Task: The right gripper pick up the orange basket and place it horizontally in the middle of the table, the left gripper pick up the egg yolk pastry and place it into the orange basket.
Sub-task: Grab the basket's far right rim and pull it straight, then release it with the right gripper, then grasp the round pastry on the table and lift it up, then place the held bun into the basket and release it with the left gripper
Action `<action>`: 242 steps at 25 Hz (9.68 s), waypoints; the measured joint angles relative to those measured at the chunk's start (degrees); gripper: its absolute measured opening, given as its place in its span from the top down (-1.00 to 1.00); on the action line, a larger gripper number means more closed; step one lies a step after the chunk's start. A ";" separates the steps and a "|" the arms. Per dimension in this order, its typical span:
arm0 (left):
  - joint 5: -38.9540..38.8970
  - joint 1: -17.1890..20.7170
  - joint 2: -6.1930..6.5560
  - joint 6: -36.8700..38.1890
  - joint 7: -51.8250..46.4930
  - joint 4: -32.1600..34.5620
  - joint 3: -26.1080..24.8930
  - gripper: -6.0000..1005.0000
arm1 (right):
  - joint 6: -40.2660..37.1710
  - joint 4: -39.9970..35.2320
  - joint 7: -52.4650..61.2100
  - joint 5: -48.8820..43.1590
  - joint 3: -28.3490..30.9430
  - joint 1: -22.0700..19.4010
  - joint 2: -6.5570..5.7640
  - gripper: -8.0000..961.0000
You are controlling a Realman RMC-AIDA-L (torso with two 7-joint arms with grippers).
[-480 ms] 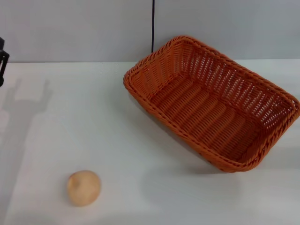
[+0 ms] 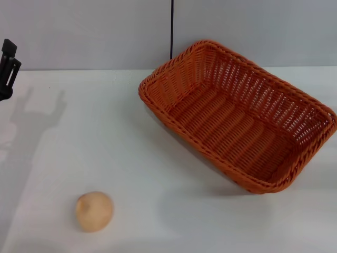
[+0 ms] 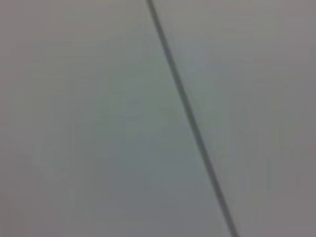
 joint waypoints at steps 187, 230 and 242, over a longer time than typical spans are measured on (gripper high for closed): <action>10.79 6.38 2.39 9.62 -36.75 28.58 44.24 -0.58 | 1.12 -3.19 0.57 8.95 -12.41 0.88 0.41 -0.06; 15.80 2.68 0.96 4.86 -39.09 29.03 44.84 0.49 | 5.15 -1.03 -1.55 8.65 -12.68 2.05 0.43 -0.06; 15.26 0.51 1.45 5.11 -39.83 29.08 28.77 0.68 | 5.19 -1.04 -1.74 8.77 -12.48 2.15 0.49 -0.06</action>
